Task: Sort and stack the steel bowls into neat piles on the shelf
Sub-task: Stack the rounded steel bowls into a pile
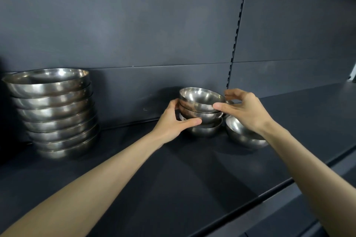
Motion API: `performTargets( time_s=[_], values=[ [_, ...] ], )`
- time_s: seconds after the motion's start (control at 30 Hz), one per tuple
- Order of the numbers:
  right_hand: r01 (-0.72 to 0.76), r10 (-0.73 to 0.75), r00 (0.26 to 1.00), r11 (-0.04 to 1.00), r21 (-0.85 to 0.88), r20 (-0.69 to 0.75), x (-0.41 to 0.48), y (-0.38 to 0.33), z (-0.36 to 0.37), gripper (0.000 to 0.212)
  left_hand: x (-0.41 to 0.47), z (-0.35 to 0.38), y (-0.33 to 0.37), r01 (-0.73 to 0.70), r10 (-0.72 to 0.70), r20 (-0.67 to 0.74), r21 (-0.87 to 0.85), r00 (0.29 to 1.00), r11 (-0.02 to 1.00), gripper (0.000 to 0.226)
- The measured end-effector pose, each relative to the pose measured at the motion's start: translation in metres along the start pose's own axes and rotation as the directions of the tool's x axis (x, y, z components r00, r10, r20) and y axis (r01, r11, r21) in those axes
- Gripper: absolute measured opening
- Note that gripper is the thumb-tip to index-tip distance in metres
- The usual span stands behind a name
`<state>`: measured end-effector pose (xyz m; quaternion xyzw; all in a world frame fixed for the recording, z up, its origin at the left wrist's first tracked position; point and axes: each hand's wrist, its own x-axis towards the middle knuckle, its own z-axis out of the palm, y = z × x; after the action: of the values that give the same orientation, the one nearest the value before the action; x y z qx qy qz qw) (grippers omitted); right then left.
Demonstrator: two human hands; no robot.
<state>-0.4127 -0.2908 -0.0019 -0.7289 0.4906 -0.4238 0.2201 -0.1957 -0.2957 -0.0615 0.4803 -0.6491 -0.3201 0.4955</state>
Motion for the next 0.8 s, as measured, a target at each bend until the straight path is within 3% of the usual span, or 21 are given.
performTargets(
  time_s=[0.17, 0.3, 0.57, 0.8],
  values=[
    [-0.027, 0.027, 1.000, 1.000, 0.007, 0.006, 0.000, 0.010, 0.006, 0.086, 0.001, 0.006, -0.009, 0.026, -0.026, 0.016, -0.020, 1.000, 0.999, 0.070],
    [-0.037, 0.037, 0.999, 0.999, 0.007, 0.012, 0.001, 0.013, 0.013, 0.073, -0.003, 0.004, -0.016, 0.039, -0.038, 0.015, -0.096, 0.999, 0.995, 0.077],
    [-0.039, 0.035, 0.998, 0.997, 0.063, 0.051, 0.004, 0.005, 0.031, 0.092, -0.013, -0.019, -0.018, 0.032, -0.034, -0.026, -0.085, 0.999, 0.996, 0.052],
    [-0.026, 0.021, 0.998, 0.996, 0.087, 0.066, 0.003, -0.001, 0.037, 0.097, -0.022, -0.028, -0.017, 0.041, -0.043, -0.026, -0.094, 0.999, 0.995, 0.049]
  ],
)
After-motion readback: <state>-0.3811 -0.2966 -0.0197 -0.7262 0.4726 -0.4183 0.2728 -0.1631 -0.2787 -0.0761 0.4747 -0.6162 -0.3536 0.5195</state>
